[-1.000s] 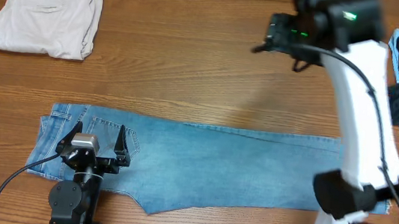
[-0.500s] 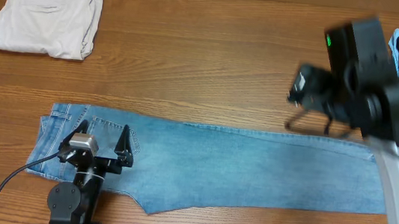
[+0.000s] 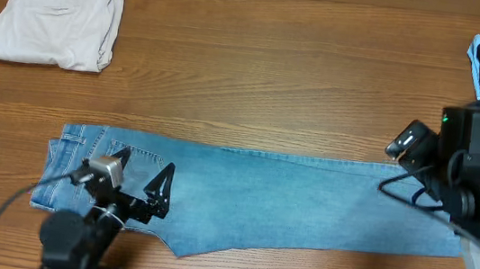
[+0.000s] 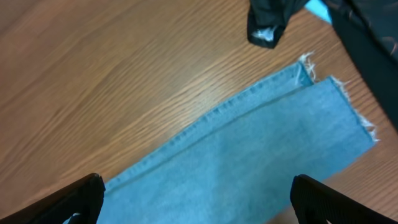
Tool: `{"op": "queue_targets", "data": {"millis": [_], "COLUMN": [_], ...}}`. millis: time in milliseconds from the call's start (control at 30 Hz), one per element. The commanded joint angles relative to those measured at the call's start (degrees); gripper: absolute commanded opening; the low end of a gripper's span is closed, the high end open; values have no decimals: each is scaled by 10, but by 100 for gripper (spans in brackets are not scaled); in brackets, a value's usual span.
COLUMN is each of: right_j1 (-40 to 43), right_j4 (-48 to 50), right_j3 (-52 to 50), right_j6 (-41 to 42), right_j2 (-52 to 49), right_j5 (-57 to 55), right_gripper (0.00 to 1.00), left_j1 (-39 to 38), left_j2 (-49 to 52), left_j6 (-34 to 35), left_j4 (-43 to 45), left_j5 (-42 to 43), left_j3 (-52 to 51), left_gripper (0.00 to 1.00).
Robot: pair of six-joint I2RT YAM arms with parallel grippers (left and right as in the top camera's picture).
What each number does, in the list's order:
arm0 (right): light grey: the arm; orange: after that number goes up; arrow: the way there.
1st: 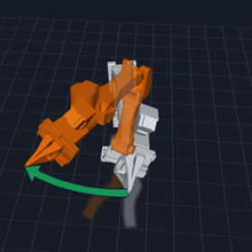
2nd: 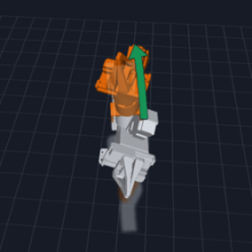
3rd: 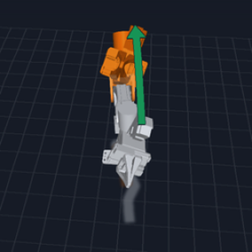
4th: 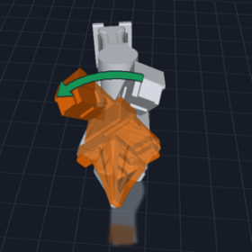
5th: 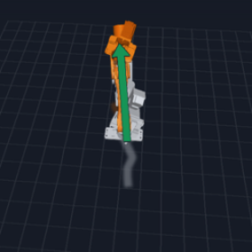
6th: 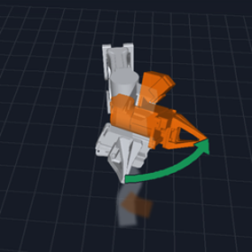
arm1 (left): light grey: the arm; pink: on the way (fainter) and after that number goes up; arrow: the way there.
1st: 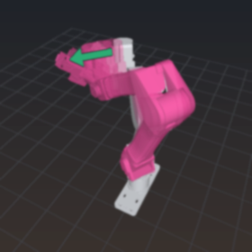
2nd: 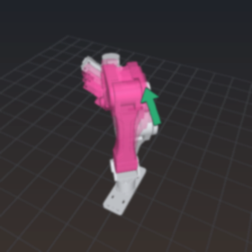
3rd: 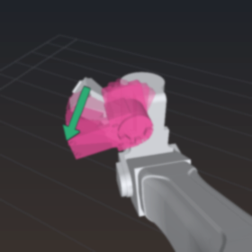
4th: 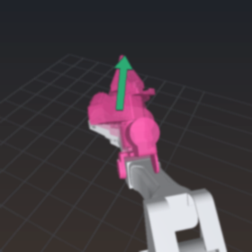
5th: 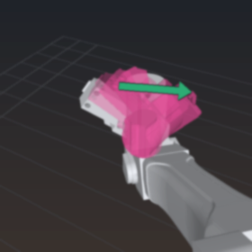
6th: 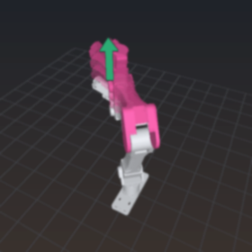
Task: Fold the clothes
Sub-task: 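Grasp the jeans waistband with the left gripper and leg hem with right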
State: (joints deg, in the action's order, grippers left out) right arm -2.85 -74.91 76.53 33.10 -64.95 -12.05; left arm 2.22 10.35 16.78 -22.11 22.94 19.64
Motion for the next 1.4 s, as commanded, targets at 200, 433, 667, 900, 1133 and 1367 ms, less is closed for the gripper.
{"op": "queue_targets", "data": {"millis": [200,433,667,900,1133,1367], "right_j1": [65,65,65,65,65,65], "right_j4": [29,27,29,45,43,39], "right_j3": [-29,-32,-32,-32,-40,-42], "right_j6": [-68,-68,-68,-68,-68,-68], "right_j2": [-66,-107,-129,-129,-129,-130], "right_j5": [123,122,122,122,122,124], "right_gripper": [100,100,100,100,100,100], "left_j1": [-3,8,118,223,234,234], "left_j2": [353,560,652,731,825,884], "left_j6": [-131,-176,-166,-159,-169,-170], "left_j4": [-279,-378,-376,-381,-380,-352], "left_j5": [-169,-179,-261,-182,-188,-189], "left_j3": [324,458,462,456,446,446], "left_gripper": [100,100,100,100,81,70]}}
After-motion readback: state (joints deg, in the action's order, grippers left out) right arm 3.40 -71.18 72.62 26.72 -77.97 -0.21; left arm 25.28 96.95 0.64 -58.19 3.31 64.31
